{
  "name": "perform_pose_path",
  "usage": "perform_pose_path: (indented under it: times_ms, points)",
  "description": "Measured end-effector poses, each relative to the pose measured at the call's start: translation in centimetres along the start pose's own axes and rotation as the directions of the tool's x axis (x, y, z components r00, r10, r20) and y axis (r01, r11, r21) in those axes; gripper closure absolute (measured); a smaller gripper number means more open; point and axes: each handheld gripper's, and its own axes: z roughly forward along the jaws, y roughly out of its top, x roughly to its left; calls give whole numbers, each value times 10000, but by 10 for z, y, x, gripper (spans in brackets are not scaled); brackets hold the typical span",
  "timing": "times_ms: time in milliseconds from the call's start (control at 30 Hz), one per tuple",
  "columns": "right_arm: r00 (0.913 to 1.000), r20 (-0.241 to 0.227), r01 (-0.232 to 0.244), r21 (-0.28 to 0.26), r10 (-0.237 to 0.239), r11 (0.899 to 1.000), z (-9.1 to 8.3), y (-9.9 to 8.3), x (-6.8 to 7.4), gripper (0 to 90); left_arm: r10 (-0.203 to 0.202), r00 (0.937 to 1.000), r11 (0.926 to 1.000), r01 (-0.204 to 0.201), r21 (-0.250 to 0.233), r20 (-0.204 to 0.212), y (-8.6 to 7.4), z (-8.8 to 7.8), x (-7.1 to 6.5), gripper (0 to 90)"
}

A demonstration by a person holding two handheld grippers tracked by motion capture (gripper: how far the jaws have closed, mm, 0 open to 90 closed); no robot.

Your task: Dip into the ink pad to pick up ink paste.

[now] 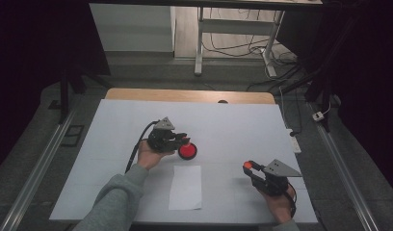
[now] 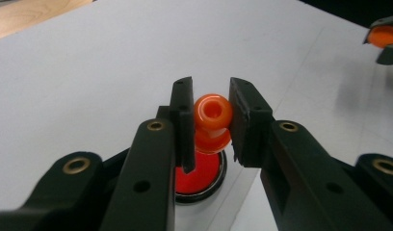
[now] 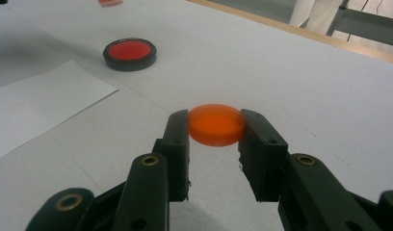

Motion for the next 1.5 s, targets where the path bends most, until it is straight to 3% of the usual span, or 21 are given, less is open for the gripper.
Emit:
perform_pose_path:
  times_ms: [300,700,1267,1500]
  points:
    - [10000,5,13,26,-14,10000,1,0,0,643,-75,9997,9991,85,-420,236,-3,-20,-6,726]
    - [10000,5,30,15,-30,10000,2,0,1,643,-36,9990,9972,71,-747,457,-22,-48,-17,726]
    - [10000,-20,91,28,-90,10000,3,1,3,643,-89,9994,9970,116,-768,342,-51,-76,-30,725]
    - [9999,-39,102,53,-101,9999,3,1,3,643,-11,9991,9971,43,-759,420,-55,-77,-36,724]
